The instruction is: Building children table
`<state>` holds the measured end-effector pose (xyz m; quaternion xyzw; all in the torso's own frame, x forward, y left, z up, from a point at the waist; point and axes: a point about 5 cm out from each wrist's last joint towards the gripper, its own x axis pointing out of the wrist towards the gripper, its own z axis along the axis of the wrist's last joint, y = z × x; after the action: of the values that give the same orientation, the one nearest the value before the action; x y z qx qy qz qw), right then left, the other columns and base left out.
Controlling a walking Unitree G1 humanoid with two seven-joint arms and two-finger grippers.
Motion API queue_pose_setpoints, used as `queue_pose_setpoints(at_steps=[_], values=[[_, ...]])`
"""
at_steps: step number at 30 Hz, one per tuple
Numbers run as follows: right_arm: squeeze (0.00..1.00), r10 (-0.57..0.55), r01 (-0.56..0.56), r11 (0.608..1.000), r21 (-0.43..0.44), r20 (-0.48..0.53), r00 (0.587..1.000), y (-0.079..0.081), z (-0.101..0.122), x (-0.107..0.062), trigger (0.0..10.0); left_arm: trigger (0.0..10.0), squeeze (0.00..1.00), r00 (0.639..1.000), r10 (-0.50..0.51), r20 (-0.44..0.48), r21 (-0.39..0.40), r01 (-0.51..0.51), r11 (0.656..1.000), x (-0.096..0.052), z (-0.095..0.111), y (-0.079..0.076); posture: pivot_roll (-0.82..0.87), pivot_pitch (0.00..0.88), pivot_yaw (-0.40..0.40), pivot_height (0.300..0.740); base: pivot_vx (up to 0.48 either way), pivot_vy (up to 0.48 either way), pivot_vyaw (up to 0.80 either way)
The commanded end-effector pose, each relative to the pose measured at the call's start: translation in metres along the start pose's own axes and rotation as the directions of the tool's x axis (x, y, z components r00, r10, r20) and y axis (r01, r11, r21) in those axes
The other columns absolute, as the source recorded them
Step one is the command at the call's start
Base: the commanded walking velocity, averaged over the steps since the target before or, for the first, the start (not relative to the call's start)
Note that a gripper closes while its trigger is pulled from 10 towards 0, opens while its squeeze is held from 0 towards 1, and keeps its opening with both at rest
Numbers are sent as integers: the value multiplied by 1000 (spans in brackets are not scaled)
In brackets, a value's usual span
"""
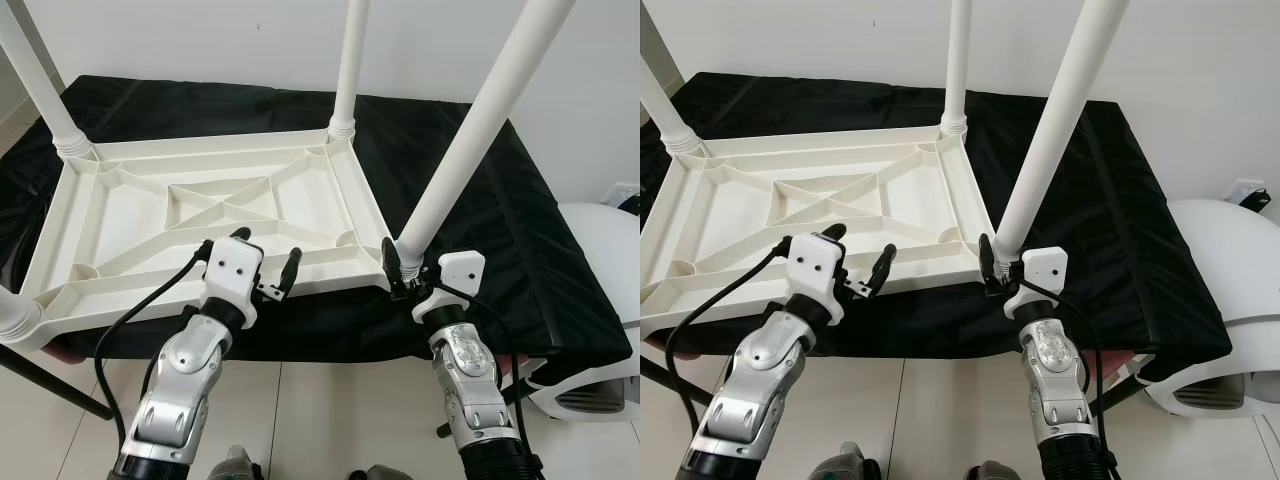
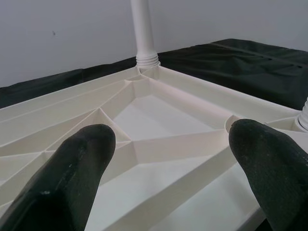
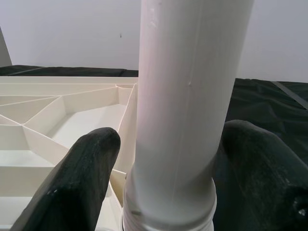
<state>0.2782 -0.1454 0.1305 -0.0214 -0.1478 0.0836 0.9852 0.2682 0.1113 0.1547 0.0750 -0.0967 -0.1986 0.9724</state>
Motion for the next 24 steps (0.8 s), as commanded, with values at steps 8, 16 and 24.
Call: queue_pose_setpoints(at_steps=[8,16,24], values=[[0,2,-2,1000,-5,1,1000,1,-1,-1,10000,10000,0,983,-176,-45,44,178,983,11,-11,-14,21,0,-5,740,0,0,0],[0,-1,1,1000,-6,0,1000,0,-1,-1,10000,10000,0,970,-238,-54,48,241,969,12,-15,-22,22,0,-9,740,0,0,0],[0,2,-2,1000,-7,-1,1000,0,-1,0,10000,10000,0,924,-377,-64,85,381,921,14,-17,-37,31,1,-15,740,0,0,0]])
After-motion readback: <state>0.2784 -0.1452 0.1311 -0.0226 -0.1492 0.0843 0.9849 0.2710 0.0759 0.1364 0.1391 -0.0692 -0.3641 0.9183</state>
